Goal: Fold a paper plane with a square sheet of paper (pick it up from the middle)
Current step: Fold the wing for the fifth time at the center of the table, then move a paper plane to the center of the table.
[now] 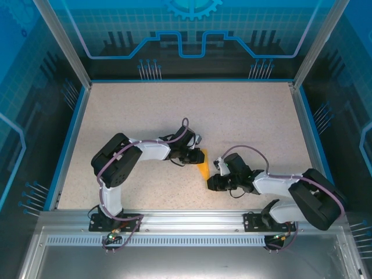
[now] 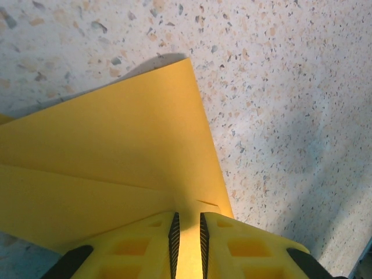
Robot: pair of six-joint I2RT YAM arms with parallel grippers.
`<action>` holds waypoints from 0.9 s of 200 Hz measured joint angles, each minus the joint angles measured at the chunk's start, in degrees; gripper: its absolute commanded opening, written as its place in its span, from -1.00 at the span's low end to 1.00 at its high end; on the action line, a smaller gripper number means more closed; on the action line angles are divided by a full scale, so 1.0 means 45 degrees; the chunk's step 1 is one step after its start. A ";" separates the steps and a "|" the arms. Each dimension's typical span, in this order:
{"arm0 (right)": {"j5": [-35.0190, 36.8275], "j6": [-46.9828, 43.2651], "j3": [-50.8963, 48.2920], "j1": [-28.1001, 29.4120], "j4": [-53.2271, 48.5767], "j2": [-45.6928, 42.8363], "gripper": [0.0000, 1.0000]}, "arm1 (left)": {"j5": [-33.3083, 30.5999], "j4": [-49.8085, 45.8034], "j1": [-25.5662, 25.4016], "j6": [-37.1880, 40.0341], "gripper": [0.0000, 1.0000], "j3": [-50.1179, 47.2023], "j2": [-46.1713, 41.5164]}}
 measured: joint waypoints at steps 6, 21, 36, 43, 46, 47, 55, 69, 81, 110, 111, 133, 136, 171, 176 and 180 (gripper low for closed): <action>0.0024 -0.0005 -0.0068 0.0015 -0.0291 -0.0272 -0.63 | 0.0000 -0.0019 0.0000 0.0015 -0.58 0.0015 0.0005; 0.0287 -0.0015 -0.0189 0.0073 -0.1559 -0.1292 -0.56 | 0.0000 -0.0102 0.0000 0.0024 -0.57 0.0073 0.0010; 0.0656 -0.0073 -0.0209 0.0073 -0.2851 -0.2579 -0.38 | 0.0000 -0.0194 0.0000 0.0063 -0.55 0.0141 0.0010; 0.0884 -0.0170 -0.0194 0.0058 -0.3444 -0.3366 -0.30 | -0.0015 -0.0267 0.0000 0.0121 -0.55 0.0185 0.0010; 0.1015 -0.0102 -0.0185 0.0053 -0.3696 -0.3745 -0.27 | -0.0015 -0.0306 0.0000 0.0141 -0.54 0.0214 0.0010; 0.1044 -0.0102 -0.0180 0.0044 -0.3774 -0.3847 -0.26 | -0.0019 -0.0311 0.0000 0.0151 -0.54 0.0219 0.0010; 0.1428 -0.0214 -0.0102 0.0015 -0.4401 -0.4770 -0.14 | -0.0063 -0.0432 0.0000 0.0223 -0.53 0.0282 0.0010; 0.2113 -0.0364 0.0151 -0.0136 -0.5362 -0.6159 0.22 | -0.0107 -0.0607 0.0000 0.0277 -0.49 0.0403 0.0005; 0.2696 -0.0427 0.0437 -0.0384 -0.5950 -0.6907 0.39 | -0.0165 -0.0782 0.0000 0.0321 -0.46 0.0505 -0.0053; 0.3502 -0.0840 0.1107 -0.1389 -0.6475 -0.7257 0.99 | -0.0408 -0.1287 0.0000 0.0437 -0.26 0.0724 -0.0622; 0.3521 -0.0874 0.1122 -0.1413 -0.6479 -0.7237 0.99 | -0.0418 -0.1311 0.0000 0.0442 -0.25 0.0729 -0.0665; 0.3682 -0.0937 0.1598 -0.2093 -0.6528 -0.6057 0.99 | -0.0767 -0.1598 0.0000 0.0559 -0.05 0.0821 -0.1467; 0.3691 -0.0933 0.1656 -0.2186 -0.6528 -0.5838 0.99 | -0.0831 -0.1637 0.0000 0.0515 -0.01 0.0821 -0.1579; 0.3594 -0.0816 0.2113 -0.3385 -0.6499 -0.3988 0.99 | -0.1894 -0.2419 -0.0024 -0.0073 0.28 0.0821 -0.2788; 0.3565 -0.0767 0.2142 -0.3526 -0.6450 -0.3798 0.99 | -0.2108 -0.2565 -0.0058 -0.0146 0.32 0.0821 -0.2919; 0.3536 -0.0729 0.2157 -0.3614 -0.6402 -0.3691 0.99 | -0.2307 -0.2730 -0.0087 -0.0282 0.33 0.0821 -0.3021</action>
